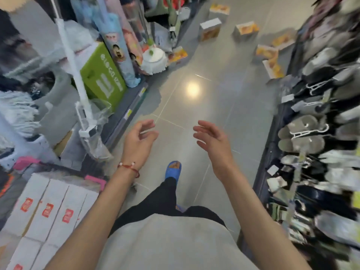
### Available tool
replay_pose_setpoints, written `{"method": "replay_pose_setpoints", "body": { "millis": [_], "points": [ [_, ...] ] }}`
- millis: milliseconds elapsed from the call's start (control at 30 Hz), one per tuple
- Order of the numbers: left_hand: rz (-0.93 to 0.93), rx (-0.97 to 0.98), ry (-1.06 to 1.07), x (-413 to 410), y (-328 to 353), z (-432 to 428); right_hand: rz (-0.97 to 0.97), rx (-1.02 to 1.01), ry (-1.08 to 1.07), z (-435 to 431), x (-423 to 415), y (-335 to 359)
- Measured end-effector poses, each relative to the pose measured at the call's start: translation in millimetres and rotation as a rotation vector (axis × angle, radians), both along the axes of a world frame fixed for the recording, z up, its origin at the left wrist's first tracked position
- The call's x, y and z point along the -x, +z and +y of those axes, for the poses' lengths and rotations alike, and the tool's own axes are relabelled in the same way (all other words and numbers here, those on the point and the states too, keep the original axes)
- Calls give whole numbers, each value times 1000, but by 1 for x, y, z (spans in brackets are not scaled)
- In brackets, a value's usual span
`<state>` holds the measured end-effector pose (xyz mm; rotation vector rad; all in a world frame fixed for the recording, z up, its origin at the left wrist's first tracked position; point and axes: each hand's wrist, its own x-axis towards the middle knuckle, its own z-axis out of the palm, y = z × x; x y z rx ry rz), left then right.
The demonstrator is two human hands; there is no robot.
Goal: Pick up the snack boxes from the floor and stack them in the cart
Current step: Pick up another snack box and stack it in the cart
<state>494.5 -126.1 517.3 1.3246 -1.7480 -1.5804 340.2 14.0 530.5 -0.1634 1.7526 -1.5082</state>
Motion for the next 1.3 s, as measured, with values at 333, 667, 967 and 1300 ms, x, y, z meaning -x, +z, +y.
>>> {"method": "replay_pose_setpoints", "body": {
  "millis": [333, 667, 967, 1300],
  "points": [
    [21, -78, -280, 189, -2, -91, -9, -21, -294, -56, 144, 1],
    [-23, -121, -522, 384, -12, -136, -74, -9, -551, -80, 291, -1],
    [-99, -150, -518, 598, -13, -150, -123, -35, -532, -97, 499, -6],
    [-68, -190, -557, 826, -6, -191, -109, -65, -530, -147, 725, -5]
  ]
}}
